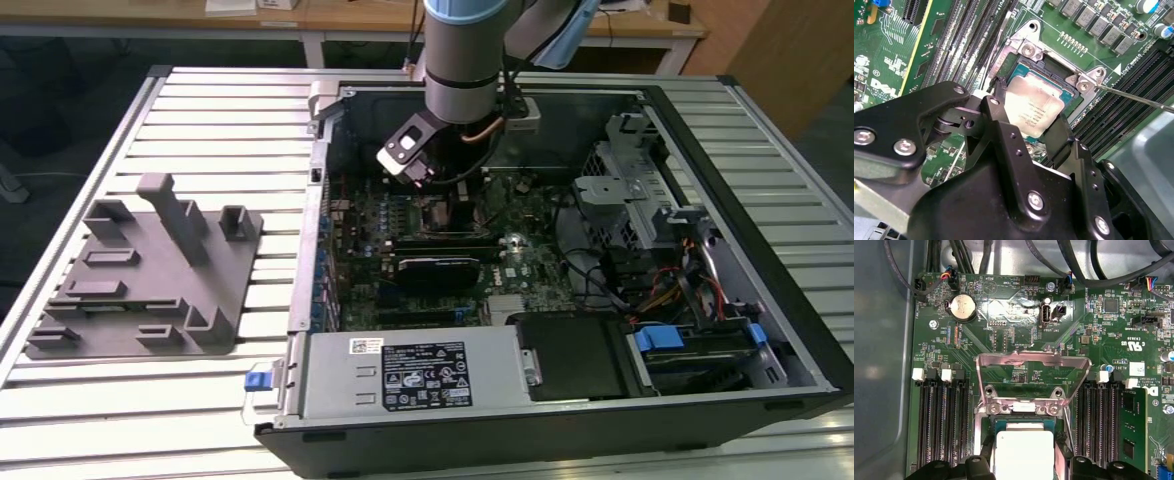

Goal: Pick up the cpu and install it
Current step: 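Place the cpu into insertion slot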

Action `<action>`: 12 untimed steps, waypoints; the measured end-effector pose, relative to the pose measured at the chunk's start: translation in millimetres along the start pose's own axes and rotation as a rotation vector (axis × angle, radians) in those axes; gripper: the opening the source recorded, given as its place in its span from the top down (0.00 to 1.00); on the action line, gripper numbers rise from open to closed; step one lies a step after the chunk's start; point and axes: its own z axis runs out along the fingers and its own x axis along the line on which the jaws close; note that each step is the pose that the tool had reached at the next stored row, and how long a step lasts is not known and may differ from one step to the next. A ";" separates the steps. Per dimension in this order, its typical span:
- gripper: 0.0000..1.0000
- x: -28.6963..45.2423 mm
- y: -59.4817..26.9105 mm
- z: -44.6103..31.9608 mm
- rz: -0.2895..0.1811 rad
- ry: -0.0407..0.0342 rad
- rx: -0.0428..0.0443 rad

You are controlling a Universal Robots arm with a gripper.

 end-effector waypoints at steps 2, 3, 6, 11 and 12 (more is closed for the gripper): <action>0.45 0.0 0.0 0.1 0.000 -0.0001 -0.0003; 0.39 0.1 0.0 0.1 0.000 0.0003 -0.0002; 0.39 0.1 0.0 0.0 0.000 0.0002 -0.0001; 0.39 0.4 0.0 0.0 0.000 0.0000 0.0000; 0.39 0.7 0.0 0.0 0.000 0.0000 0.0000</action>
